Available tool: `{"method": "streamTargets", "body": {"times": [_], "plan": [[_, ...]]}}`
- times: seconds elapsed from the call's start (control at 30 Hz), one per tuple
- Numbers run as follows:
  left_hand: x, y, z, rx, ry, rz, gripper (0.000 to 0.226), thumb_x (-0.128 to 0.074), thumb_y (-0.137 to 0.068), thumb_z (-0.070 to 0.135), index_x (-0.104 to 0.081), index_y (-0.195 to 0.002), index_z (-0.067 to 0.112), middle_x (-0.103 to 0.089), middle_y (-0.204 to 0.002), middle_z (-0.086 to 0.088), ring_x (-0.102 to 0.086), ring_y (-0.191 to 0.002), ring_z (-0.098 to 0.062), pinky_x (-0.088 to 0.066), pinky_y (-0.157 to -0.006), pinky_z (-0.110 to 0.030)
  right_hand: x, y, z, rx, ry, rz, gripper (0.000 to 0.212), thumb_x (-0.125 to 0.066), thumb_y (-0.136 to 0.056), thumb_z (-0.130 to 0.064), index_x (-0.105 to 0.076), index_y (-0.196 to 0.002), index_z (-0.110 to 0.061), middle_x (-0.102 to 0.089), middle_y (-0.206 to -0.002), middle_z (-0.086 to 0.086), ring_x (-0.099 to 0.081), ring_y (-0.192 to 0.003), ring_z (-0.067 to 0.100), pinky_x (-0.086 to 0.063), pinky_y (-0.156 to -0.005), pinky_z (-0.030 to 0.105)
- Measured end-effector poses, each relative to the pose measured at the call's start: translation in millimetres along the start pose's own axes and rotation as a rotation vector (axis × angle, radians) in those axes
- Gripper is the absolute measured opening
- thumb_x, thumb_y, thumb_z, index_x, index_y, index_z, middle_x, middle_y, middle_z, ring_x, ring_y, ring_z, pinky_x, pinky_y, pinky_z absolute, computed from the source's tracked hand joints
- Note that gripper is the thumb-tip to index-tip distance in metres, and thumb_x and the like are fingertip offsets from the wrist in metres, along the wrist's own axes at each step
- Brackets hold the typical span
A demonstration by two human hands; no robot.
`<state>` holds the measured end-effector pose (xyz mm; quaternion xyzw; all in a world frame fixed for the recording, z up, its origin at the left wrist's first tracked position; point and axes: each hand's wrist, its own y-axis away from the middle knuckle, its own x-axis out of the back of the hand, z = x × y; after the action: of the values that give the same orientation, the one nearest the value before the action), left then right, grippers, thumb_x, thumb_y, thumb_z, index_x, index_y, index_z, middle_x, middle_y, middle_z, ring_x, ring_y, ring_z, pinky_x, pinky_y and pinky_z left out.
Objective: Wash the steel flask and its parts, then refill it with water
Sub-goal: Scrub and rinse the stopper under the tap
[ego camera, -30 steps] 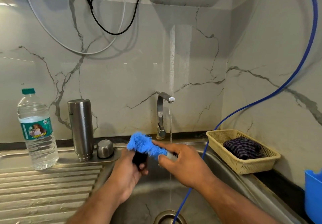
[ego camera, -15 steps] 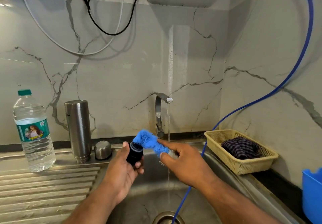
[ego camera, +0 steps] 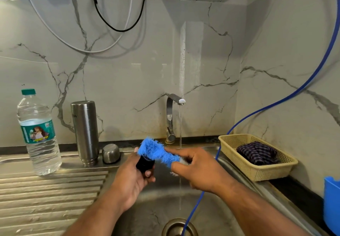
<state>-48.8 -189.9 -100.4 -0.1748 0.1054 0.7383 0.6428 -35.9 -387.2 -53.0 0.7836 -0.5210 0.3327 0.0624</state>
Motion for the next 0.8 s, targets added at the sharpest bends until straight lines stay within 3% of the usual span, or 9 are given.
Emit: {"method": "streamTargets", "body": {"times": [0.1, 0.23, 0.4, 0.53, 0.6, 0.67, 0.73, 0.8], "plan": [[10.7, -2.7, 3.7, -0.006, 0.011, 0.012, 0.048, -0.036, -0.106, 0.045, -0.058, -0.130, 0.009, -0.059, -0.088, -0.015, -0.047, -0.059, -0.014, -0.051, -0.059, -0.034, 8.8, -1.4, 3.3, -0.046, 0.049, 0.003, 0.039, -0.065, -0.094, -0.041, -0.062, -0.131, -0.052, -0.071, -0.082, -0.012, -0.052, -0.045, -0.002, -0.041, -0.046, 0.015], [-2.2, 2.4, -1.6, 0.010, -0.147, -0.090, 0.038, -0.038, -0.108, 0.037, -0.053, -0.133, 0.013, -0.063, -0.097, -0.014, -0.048, -0.063, -0.016, -0.048, -0.059, -0.034, -2.6, -2.5, 8.5, -0.035, 0.065, 0.040, 0.043, -0.060, -0.097, -0.040, -0.056, -0.138, -0.051, -0.070, -0.089, -0.014, -0.049, -0.045, -0.001, -0.040, -0.046, 0.014], [5.0, -2.4, 2.8, -0.033, -0.002, -0.002, 0.043, -0.041, -0.105, 0.040, -0.058, -0.133, 0.012, -0.065, -0.095, -0.015, -0.051, -0.068, -0.018, -0.043, -0.064, -0.035, -0.8, -7.5, 19.7, -0.191, 0.015, 0.003, 0.041, -0.057, -0.100, -0.038, -0.056, -0.141, -0.041, -0.070, -0.083, 0.003, -0.051, -0.046, 0.006, -0.046, -0.045, 0.023], [13.8, -4.2, 5.6, -0.069, 0.103, 0.062, 0.043, -0.047, -0.101, 0.036, -0.058, -0.134, 0.011, -0.067, -0.107, -0.019, -0.052, -0.074, -0.020, -0.044, -0.068, -0.037, -1.3, -3.9, 13.0, -0.140, 0.111, -0.097, 0.043, -0.061, -0.096, -0.039, -0.057, -0.139, -0.045, -0.071, -0.089, -0.004, -0.052, -0.046, 0.004, -0.047, -0.048, 0.021], [13.3, -6.6, 3.8, -0.065, 0.076, 0.083, 0.037, -0.046, -0.104, 0.032, -0.055, -0.136, 0.015, -0.066, -0.123, -0.023, -0.054, -0.081, -0.024, -0.046, -0.069, -0.039, 0.3, -5.1, 13.9, -0.075, 0.176, -0.059, 0.046, -0.062, -0.092, -0.042, -0.057, -0.137, -0.051, -0.074, -0.094, -0.008, -0.052, -0.049, 0.002, -0.046, -0.049, 0.019], [12.3, -10.7, 4.5, -0.066, 0.090, 0.133, 0.030, -0.047, -0.106, 0.022, -0.054, -0.134, 0.019, -0.066, -0.124, -0.023, -0.057, -0.087, -0.028, -0.048, -0.071, -0.041, 5.4, -7.5, 14.1, -0.023, 0.172, -0.039, 0.046, -0.063, -0.091, -0.042, -0.058, -0.134, -0.056, -0.076, -0.104, -0.014, -0.052, -0.051, 0.000, -0.049, -0.054, 0.023], [11.4, -12.9, 4.8, -0.062, 0.084, 0.156, 0.027, -0.047, -0.106, 0.014, -0.052, -0.131, 0.021, -0.069, -0.119, -0.019, -0.061, -0.093, -0.031, -0.050, -0.073, -0.042, 8.4, -7.9, 13.9, 0.026, 0.115, -0.045, 0.044, -0.065, -0.092, -0.038, -0.059, -0.131, -0.060, -0.075, -0.110, -0.020, -0.058, -0.060, 0.001, -0.055, -0.061, 0.027], [9.2, -12.7, 1.3, -0.074, -0.051, 0.104, 0.030, -0.049, -0.105, 0.010, -0.052, -0.133, 0.023, -0.070, -0.121, -0.014, -0.065, -0.102, -0.029, -0.054, -0.079, -0.043, 5.7, -7.6, 13.1, 0.052, 0.105, 0.005, 0.045, -0.065, -0.094, -0.040, -0.055, -0.132, -0.063, -0.070, -0.113, -0.030, -0.068, -0.077, 0.003, -0.057, -0.069, 0.022]]}}
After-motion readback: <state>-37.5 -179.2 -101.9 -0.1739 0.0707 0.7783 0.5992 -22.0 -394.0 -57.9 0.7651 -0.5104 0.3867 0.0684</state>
